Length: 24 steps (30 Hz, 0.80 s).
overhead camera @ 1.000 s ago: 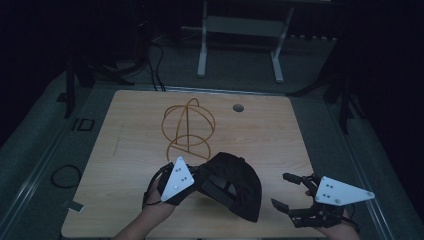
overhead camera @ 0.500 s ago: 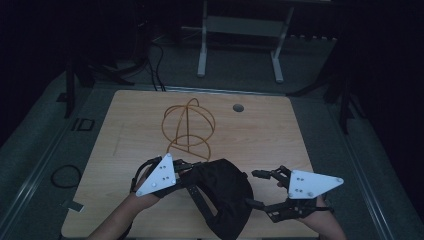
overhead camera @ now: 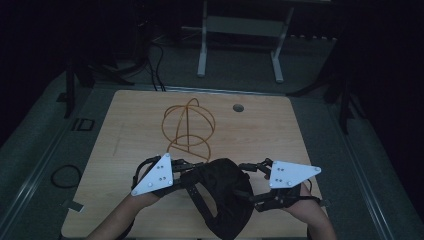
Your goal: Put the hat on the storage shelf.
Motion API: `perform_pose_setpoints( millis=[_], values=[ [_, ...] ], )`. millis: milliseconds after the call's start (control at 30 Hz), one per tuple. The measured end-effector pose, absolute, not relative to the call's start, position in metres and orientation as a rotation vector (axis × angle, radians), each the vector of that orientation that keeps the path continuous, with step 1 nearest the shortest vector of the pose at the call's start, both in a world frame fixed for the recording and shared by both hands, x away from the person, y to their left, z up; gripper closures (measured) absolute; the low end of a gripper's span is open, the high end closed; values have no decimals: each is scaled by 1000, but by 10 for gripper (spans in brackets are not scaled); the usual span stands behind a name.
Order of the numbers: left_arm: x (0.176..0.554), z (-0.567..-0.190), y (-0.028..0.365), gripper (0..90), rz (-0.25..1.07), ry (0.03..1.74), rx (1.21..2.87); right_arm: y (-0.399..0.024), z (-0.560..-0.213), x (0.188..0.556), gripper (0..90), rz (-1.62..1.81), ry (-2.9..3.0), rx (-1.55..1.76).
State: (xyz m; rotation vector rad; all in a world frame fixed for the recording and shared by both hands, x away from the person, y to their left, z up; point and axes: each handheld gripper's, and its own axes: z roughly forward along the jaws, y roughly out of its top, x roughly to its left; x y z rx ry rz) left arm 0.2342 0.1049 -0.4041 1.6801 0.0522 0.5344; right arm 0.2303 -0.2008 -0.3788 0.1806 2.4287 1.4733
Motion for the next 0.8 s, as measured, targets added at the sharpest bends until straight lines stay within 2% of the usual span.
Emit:
perform_pose_setpoints(
  millis=[167,367,500,800],
  values=[
    [237,-404,107,887,520,92,1664,-202,-377,229,608,1552,2377,181],
    [239,-403,110,887,509,126,1647,-201,-373,226,810,1576,2345,185],
    [241,-403,111,886,518,163,1666,-200,-372,226,861,1581,2335,223],
    [246,-402,112,878,517,208,1685,-204,-367,229,871,1650,2321,305]
  ],
)
